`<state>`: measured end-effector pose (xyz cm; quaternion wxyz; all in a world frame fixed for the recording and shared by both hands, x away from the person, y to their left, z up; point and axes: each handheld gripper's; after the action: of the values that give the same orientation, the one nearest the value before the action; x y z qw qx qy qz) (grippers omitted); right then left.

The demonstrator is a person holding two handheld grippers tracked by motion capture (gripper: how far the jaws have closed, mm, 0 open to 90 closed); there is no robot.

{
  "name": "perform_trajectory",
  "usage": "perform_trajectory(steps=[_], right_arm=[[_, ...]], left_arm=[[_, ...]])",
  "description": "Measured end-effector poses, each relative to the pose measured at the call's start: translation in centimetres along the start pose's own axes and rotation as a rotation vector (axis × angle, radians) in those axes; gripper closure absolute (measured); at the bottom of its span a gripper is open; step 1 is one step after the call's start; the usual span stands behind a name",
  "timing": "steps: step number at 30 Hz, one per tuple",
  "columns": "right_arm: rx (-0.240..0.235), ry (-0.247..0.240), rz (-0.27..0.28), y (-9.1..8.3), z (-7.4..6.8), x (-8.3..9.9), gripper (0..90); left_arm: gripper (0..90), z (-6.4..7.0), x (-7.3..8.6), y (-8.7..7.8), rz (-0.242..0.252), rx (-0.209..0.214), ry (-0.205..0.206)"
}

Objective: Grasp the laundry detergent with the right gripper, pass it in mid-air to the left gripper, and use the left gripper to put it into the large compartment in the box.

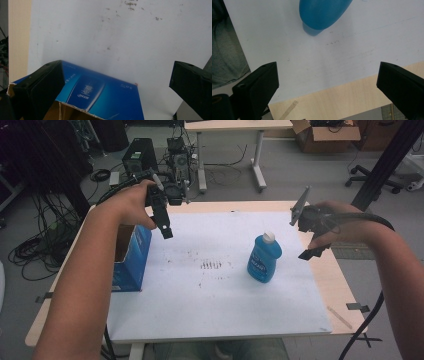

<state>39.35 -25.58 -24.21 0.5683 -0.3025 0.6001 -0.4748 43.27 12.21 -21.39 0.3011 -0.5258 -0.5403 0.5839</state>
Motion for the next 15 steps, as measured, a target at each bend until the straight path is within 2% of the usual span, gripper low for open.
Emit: perform_trajectory(steps=[3, 8, 10, 11, 15], right_arm=[[0.000, 0.001, -0.003, -0.07, -0.03, 0.06, 4.3], [0.003, -0.001, -0.012, -0.20, -0.11, 0.08, 4.3], [0.007, -0.001, -0.012, -0.15, -0.14, 0.12, 4.2], [0.004, 0.001, -0.011, -0.03, -0.18, 0.17, 4.3], [-0.002, -0.004, -0.009, 0.29, -0.30, 0.19, 4.3]], left_arm=[[0.2, 0.13, 0.00, 0.13, 0.005, 0.001, 0.002], [0.2, 0.53, 0.07, 0.64, -0.020, 0.010, 0.013], [0.2, 0.59, 0.09, 0.65, -0.018, 0.010, 0.013], [0.2, 0.68, 0.14, 0.56, 0.003, 0.012, 0.010], [0.2, 0.90, 0.20, 0.47, -0.004, 0.014, 0.015]])
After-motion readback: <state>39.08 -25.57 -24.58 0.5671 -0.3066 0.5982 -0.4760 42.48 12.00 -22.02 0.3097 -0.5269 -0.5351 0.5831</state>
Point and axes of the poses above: each handheld gripper's, and its own axes: y roughly forward along the jaws, x roughly out of its underside, z roughly to its right, and after that the axes turned 15 degrees about z, right-handed
